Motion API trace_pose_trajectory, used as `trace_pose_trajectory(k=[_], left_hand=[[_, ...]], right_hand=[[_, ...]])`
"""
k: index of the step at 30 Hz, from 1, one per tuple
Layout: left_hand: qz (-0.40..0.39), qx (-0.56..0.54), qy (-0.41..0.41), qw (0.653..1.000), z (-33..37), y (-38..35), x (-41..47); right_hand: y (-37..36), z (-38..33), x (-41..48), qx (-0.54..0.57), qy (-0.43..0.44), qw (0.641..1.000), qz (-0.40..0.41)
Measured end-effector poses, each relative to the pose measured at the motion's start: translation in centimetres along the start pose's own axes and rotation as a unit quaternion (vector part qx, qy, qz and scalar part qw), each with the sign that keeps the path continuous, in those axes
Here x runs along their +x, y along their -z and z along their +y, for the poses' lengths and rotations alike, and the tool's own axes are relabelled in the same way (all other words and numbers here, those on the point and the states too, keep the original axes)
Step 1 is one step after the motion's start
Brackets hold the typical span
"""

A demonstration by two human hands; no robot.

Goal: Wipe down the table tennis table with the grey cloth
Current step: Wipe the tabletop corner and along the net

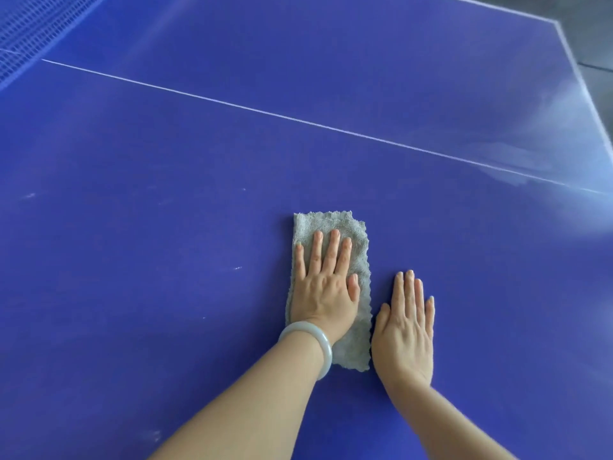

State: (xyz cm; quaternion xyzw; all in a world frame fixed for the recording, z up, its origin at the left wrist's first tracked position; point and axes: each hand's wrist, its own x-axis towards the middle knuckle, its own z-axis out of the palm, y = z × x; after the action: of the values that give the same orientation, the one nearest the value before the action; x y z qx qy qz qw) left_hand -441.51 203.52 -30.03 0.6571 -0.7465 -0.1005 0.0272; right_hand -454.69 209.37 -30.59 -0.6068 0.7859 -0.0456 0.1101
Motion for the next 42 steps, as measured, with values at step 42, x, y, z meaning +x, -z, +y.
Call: trace_pose_trajectory(k=[42], left_hand=[[0.000, 0.035, -0.100, 0.994, -10.0, 0.1, -18.8]], right_hand=[[0.1, 0.2, 0.2, 0.000, 0.012, 1.000, 0.010]])
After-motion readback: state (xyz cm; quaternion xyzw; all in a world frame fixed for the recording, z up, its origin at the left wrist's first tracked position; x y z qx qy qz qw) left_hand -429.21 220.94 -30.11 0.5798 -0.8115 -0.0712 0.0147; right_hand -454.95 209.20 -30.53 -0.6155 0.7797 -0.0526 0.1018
